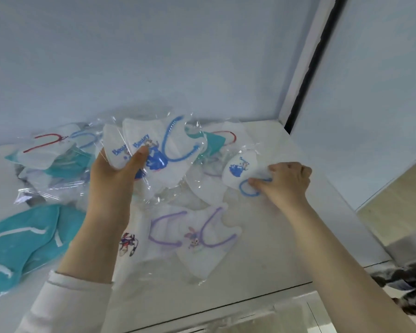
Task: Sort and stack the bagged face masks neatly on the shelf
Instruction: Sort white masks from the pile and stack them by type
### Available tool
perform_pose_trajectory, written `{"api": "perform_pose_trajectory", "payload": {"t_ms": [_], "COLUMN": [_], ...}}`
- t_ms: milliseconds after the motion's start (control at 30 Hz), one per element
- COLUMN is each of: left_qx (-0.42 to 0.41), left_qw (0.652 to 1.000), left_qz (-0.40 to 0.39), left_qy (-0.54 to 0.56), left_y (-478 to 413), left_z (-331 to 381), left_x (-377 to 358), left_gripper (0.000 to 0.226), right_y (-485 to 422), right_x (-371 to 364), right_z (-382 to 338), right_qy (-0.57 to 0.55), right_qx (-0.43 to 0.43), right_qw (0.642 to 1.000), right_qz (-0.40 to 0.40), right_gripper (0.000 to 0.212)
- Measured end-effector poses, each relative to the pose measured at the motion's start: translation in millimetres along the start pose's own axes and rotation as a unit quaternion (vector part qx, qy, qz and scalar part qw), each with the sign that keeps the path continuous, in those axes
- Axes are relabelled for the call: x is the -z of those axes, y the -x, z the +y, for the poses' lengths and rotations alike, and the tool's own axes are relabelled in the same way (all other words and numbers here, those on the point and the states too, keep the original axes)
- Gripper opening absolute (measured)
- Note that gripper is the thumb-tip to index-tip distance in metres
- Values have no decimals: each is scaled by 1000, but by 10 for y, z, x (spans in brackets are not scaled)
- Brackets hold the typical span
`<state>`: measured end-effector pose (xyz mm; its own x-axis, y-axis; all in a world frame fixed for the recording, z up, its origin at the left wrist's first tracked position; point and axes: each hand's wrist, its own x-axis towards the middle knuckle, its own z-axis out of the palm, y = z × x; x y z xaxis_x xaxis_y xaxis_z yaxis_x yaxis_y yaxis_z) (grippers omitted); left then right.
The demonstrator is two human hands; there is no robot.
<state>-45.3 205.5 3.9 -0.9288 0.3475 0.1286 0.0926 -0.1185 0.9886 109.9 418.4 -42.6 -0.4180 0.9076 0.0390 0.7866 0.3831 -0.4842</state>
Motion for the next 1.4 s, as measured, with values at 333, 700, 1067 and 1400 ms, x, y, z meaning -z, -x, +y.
{"api": "perform_pose_trajectory", "payload": {"t_ms": [333, 700, 1067, 1400], "left_qx": [14, 1, -39, -114], "left_qw": [998, 995, 988, 967], "left_qz": [54, -99, -149, -226], "left_qy": [13, -2, -6, -25], "left_y": [310, 713, 849, 993], "left_z": [-70, 95, 25, -219], "left_x": [-13, -228, -338, -832], "left_gripper": [10, 16, 21, 68], "right_y": [189, 459, 768, 754], "right_x": [502, 752, 409, 422], "right_z": [261, -329, -416, 128], "right_qy": [-413, -419, -453, -578], "right_qx": [107, 219, 176, 178], "right_qw": [898, 881, 871, 796], "right_qz": [112, 33, 70, 4], "right_gripper": [20, 21, 44, 51]}}
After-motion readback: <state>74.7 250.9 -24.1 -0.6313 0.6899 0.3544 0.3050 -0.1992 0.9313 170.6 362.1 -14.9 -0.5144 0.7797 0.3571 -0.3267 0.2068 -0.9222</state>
